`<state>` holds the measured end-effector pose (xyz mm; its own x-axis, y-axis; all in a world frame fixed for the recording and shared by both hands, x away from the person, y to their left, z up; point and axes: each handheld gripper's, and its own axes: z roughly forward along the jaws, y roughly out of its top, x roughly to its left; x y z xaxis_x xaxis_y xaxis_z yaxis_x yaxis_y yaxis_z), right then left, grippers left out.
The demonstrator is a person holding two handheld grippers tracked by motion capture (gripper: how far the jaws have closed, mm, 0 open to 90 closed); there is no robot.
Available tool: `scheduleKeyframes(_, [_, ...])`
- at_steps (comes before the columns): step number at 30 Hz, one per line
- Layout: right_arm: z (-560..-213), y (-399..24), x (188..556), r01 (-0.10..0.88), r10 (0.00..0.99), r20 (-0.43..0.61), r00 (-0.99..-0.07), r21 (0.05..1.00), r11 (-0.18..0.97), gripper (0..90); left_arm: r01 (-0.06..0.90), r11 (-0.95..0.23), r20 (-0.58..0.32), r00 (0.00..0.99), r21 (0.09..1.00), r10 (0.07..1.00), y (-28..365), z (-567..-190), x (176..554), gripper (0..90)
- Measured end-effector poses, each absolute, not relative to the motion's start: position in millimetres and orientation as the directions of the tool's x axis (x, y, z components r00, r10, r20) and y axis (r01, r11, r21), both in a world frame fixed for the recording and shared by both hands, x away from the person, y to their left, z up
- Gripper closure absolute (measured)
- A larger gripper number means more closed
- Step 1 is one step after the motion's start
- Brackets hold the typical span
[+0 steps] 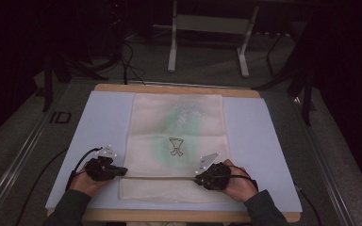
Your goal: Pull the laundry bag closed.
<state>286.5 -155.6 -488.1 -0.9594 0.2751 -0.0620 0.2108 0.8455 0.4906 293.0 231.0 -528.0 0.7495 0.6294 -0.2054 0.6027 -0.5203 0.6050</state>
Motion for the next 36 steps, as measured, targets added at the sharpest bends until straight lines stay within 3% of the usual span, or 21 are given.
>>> scheduleKeyframes(36, [-486,-178,287,0.253,0.317,-0.050,-0.947,0.493,0.832,81.9,0.603,-0.519,-0.204,0.748,0.605,0.631,231,-528,293,90.0])
